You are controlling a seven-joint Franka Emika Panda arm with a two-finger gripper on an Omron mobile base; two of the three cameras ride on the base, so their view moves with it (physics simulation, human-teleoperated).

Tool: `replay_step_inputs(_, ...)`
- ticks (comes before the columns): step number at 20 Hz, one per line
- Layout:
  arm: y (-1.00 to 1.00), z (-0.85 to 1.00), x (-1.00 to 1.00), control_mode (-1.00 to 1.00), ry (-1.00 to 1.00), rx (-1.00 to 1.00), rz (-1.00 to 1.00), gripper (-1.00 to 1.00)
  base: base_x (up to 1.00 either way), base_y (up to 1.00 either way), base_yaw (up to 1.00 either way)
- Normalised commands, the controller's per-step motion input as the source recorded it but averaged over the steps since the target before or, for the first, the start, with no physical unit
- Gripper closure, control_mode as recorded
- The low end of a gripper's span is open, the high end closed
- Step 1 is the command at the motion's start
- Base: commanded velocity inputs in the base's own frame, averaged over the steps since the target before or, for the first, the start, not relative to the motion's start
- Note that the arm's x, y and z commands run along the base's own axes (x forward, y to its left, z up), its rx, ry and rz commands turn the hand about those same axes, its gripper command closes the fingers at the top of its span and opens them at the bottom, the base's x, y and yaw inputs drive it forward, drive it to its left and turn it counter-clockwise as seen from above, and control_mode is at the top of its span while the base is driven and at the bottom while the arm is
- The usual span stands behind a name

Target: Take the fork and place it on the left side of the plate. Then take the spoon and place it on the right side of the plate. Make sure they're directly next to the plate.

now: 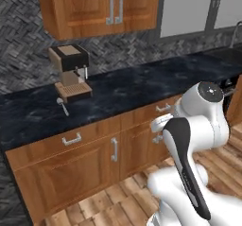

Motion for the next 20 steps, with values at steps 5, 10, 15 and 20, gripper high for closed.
replay_step_inputs(5,0.0,0.0,0.0,1.0,0.0,0.0,0.0,-1.0,0.41,0.96,0.31)
replay_step_inputs(10,0.0,0.0,0.0,1.0,0.0,0.0,0.0,-1.0,0.7,0.54,0.33)
replay_step_inputs(15,0.0,0.0,0.0,1.0,0.0,0.0,0.0,-1.0,0.71,0.14,0.26)
replay_step_inputs(20,0.0,0.0,0.0,1.0,0.0,0.0,0.0,-1.0,0.73,0.0,0.1)
